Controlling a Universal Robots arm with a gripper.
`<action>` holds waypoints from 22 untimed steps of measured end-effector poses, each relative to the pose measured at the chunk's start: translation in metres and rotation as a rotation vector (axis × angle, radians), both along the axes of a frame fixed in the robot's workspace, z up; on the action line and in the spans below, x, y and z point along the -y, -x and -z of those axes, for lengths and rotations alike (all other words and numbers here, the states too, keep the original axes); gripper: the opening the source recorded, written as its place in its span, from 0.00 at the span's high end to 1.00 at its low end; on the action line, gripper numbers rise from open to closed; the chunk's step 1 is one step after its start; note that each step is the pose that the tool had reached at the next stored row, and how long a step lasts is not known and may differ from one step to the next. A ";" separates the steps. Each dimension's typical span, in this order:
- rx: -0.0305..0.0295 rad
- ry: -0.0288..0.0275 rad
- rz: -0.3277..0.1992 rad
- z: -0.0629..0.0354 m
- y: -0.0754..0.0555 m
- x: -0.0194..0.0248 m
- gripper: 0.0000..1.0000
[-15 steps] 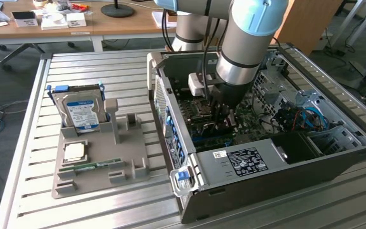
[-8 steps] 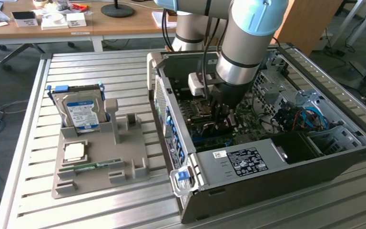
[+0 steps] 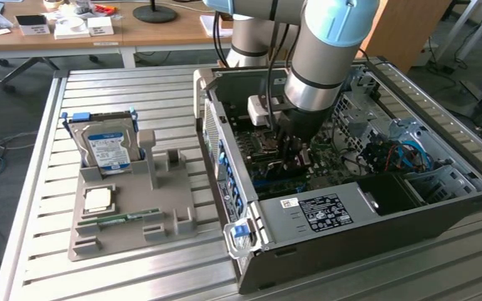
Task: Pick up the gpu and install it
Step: 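Insert the gpu into the slot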
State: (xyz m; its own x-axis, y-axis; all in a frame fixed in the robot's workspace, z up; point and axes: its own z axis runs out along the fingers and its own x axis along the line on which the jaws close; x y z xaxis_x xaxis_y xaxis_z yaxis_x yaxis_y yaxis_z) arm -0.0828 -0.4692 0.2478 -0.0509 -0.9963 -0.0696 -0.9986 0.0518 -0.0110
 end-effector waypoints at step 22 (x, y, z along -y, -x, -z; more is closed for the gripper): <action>0.0001 0.0000 0.000 0.0000 0.000 0.0000 0.73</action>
